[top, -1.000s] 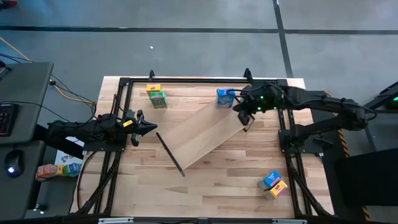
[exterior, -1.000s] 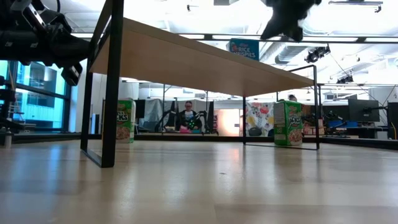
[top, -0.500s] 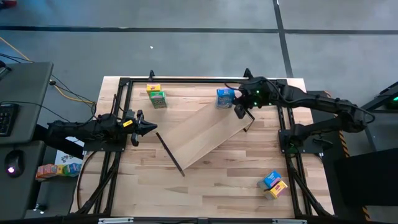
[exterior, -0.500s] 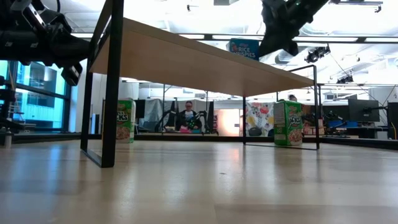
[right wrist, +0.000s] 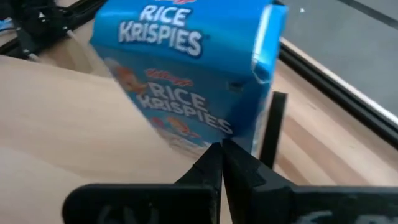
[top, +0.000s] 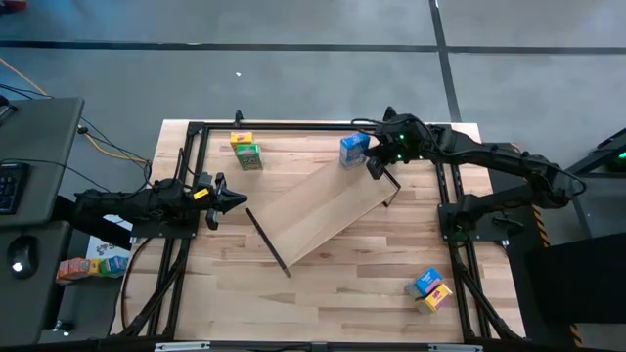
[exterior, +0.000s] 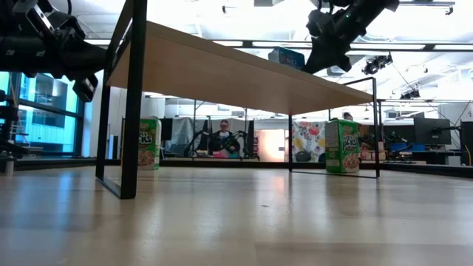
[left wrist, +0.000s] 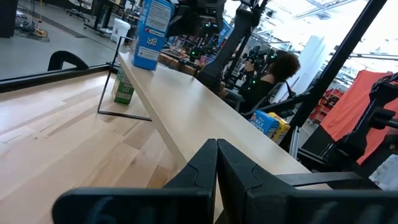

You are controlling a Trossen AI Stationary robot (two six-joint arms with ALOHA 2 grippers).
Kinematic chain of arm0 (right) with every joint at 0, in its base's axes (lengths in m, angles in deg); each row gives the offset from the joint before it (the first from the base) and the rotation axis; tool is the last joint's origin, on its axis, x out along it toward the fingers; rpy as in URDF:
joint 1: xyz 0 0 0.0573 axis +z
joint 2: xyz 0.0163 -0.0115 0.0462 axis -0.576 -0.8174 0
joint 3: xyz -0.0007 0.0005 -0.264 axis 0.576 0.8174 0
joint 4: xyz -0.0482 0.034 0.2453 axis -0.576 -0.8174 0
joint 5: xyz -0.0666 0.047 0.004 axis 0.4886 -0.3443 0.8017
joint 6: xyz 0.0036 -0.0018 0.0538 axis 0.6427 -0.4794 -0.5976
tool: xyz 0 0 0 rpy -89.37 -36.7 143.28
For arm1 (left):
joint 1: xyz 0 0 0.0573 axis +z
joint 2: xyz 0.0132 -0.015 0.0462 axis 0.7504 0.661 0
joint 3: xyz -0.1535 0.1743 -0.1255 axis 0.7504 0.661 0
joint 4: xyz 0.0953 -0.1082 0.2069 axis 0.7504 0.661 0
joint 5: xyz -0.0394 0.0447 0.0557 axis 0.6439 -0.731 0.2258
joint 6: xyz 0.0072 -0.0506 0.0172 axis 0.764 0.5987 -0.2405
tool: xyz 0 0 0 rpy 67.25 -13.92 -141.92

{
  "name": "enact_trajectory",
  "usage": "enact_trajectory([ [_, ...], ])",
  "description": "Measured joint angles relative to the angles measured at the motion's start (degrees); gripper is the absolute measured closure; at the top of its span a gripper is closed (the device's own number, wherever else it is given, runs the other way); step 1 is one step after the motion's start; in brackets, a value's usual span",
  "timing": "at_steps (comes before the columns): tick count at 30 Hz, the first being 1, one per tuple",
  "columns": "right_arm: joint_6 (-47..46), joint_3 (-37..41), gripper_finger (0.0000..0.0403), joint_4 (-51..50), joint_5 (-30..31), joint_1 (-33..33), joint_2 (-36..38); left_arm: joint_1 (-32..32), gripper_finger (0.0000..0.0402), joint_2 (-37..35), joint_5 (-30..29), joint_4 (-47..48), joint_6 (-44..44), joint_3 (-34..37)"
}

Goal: Stack cereal on shelf
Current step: Put the top blue cereal box on the shelf, then put the blue cereal box on the shelf aligned with the other blue cereal box

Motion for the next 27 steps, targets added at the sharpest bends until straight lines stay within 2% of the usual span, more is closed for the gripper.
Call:
enact_trajectory([
  [9, 2.22, -0.03, 0.0403, -3.86, -3.89, -1.09, 1.57, 0.00, 0.0398, 0.00, 0.00, -0.01, 0.00, 0.00],
  [16, 1.62, -3.04, 0.0403, -20.59, -3.24, -1.09, 7.30, 0.02, 0.0398, 0.00, -0.01, 0.01, 0.00, 0.02],
  [18, -1.65, -3.60, 0.0403, -23.32, -6.31, -1.07, 9.07, 0.02, 0.0398, 0.00, -0.01, -0.01, 0.00, 0.02],
  [23, -10.44, -3.69, 0.0394, -23.52, -18.57, 2.28, 12.34, 0.02, 0.0398, 0.00, -0.01, 0.01, 0.00, 0.00],
  [27, -14.12, -3.69, 0.0342, -23.58, -22.42, 9.30, 13.90, 0.02, 0.0398, 0.00, 0.01, -0.01, 0.00, 0.00],
])
